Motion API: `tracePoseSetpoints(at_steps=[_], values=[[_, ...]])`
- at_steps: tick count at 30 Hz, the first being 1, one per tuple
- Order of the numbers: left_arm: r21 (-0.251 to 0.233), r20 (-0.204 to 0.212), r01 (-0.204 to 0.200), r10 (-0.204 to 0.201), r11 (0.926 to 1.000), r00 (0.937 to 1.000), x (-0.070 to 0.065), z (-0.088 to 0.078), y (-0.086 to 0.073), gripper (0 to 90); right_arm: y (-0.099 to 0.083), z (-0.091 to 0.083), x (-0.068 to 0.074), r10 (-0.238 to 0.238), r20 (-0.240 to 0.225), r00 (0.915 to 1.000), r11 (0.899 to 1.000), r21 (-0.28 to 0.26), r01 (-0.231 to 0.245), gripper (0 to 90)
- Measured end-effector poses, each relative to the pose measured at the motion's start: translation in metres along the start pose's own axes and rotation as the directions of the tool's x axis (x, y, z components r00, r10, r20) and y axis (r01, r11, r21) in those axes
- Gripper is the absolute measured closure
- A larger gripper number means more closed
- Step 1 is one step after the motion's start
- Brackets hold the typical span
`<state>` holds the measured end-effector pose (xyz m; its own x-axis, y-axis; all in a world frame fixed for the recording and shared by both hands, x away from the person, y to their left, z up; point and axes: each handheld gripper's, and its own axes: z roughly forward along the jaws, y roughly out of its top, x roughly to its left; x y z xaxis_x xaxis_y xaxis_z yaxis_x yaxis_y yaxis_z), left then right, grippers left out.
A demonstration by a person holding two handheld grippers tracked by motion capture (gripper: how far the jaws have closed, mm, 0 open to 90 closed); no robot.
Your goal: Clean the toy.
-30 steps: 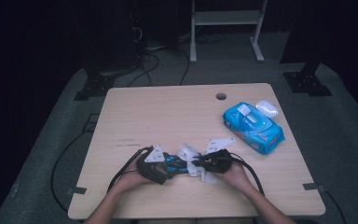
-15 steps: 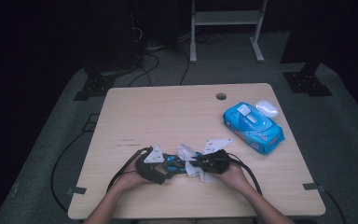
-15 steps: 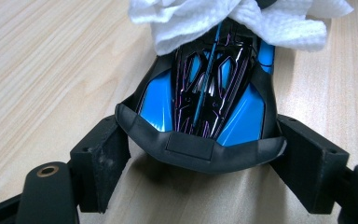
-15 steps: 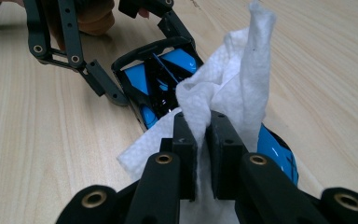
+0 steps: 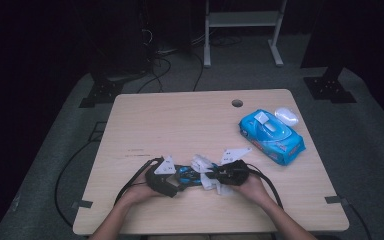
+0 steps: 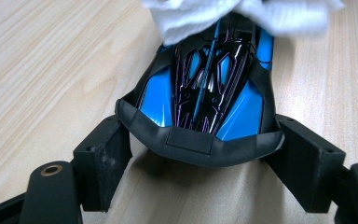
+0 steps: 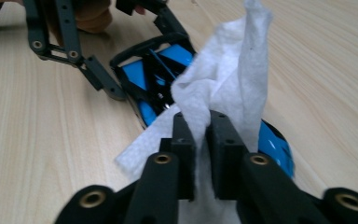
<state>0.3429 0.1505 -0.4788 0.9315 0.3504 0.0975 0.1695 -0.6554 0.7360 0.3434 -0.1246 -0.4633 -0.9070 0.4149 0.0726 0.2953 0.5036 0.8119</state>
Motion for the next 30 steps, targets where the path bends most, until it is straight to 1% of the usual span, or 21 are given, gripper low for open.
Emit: tracePoseSetpoints(at_steps=[1,2,4,5,7,10,11,13,16,17,18,19,21,22,23,24,25,26,27,29,30], values=[[0.001,-0.002,-0.002,0.002,1.0,1.0,0.0,0.0,0.0,23.5,0.002,0.0,0.001,-0.015,0.012,0.9998,1.0,0.008,0.015,70.1],[0.001,-0.004,-0.003,0.003,1.0,1.0,0.0,0.0,0.0,23.4,0.004,-0.003,0.001,-0.028,0.019,0.9994,1.0,0.003,0.027,64.1],[-0.001,0.0,0.0,0.0,1.0,1.0,0.0,-0.001,-0.001,23.4,0.006,-0.008,-0.003,-0.012,0.007,0.9999,0.999,-0.031,0.012,55.0],[-0.007,0.005,0.012,-0.012,0.9999,0.9999,0.001,0.0,-0.001,23.5,0.008,-0.009,-0.005,-0.007,0.0,1.0,1.0,-0.03,0.007,52.2],[-0.003,0.018,0.015,-0.015,0.9999,0.9997,0.003,-0.001,-0.001,23.6,0.011,-0.01,-0.009,-0.011,0.016,0.9998,0.999,-0.047,0.012,49.3],[-0.007,0.022,0.02,-0.019,0.9998,0.9996,0.003,-0.001,-0.001,23.7,0.014,-0.004,-0.02,0.033,-0.004,0.9995,0.998,-0.046,-0.033,47.3],[-0.007,0.021,0.02,-0.02,0.9998,0.9996,0.003,-0.001,-0.001,23.6,0.016,-0.001,-0.023,0.048,-0.008,0.9988,0.998,-0.035,-0.048,48.2],[-0.003,0.021,0.014,-0.014,0.9999,0.9997,0.003,-0.001,-0.001,23.6,0.018,0.007,-0.029,0.084,-0.047,0.9954,0.996,-0.04,-0.086,52.9],[-0.006,0.02,0.014,-0.014,0.9999,0.9997,0.003,-0.001,-0.001,23.7,0.019,0.018,-0.032,0.106,-0.058,0.9927,0.994,-0.006,-0.106,64.2],[-0.006,0.022,0.016,-0.016,0.9998,0.9996,0.003,-0.001,-0.001,23.8,0.018,0.02,-0.032,0.114,-0.058,0.9918,0.993,-0.013,-0.115,71.1],[-0.006,0.022,0.016,-0.016,0.9998,0.9996,0.003,-0.001,-0.001,23.8,0.018,0.02,-0.031,0.116,-0.07,0.9907,0.993,-0.016,-0.118,74.9],[-0.005,0.019,0.014,-0.014,0.9999,0.9997,0.003,-0.001,-0.001,23.9,0.017,0.02,-0.031,0.105,-0.062,0.9925,0.994,-0.018,-0.107,76.5],[-0.002,0.015,0.007,-0.007,1.0,0.9999,0.002,0.0,-0.001,23.9,0.015,0.017,-0.03,0.084,-0.028,0.9961,0.996,-0.013,-0.084,80.4],[-0.001,0.009,0.004,-0.004,1.0,0.9999,0.001,0.0,-0.001,24.0,0.013,0.014,-0.031,0.089,-0.018,0.9959,0.996,-0.008,-0.089,81.0],[-0.004,0.016,0.007,-0.007,1.0,0.9998,0.001,-0.001,-0.001,24.4,0.011,0.012,-0.033,0.092,-0.005,0.9957,0.996,-0.002,-0.092,81.5],[-0.004,0.011,0.004,-0.004,1.0,0.9999,0.001,-0.001,-0.001,31.2,0.008,0.009,-0.034,0.094,0.005,0.9956,0.996,0.001,-0.094,81.6],[-0.013,0.008,-0.002,0.002,0.9999,1.0,0.001,-0.002,-0.002,34.2,0.007,0.006,-0.035,0.093,0.011,0.9956,0.996,0.0,-0.093,81.7],[-0.016,0.006,0.001,-0.001,0.9999,1.0,0.001,-0.003,-0.002,35.5,0.005,0.002,-0.035,0.096,0.031,0.9949,0.995,0.003,-0.096,81.9],[-0.019,0.008,0.005,-0.005,0.9998,1.0,0.001,-0.003,-0.001,35.3,0.003,0.0,-0.035,0.09,0.047,0.9949,0.996,0.005,-0.09,81.9],[-0.017,0.008,0.005,-0.005,0.9998,1.0,0.001,-0.002,-0.001,33.8,0.002,-0.003,-0.036,0.097,0.051,0.994,0.995,0.003,-0.097,81.9],[-0.01,0.002,0.021,-0.021,0.9997,0.9998,0.003,0.0,0.001,22.1,-0.001,-0.006,-0.038,0.11,0.045,0.9929,0.994,0.0,-0.111,81.9]])
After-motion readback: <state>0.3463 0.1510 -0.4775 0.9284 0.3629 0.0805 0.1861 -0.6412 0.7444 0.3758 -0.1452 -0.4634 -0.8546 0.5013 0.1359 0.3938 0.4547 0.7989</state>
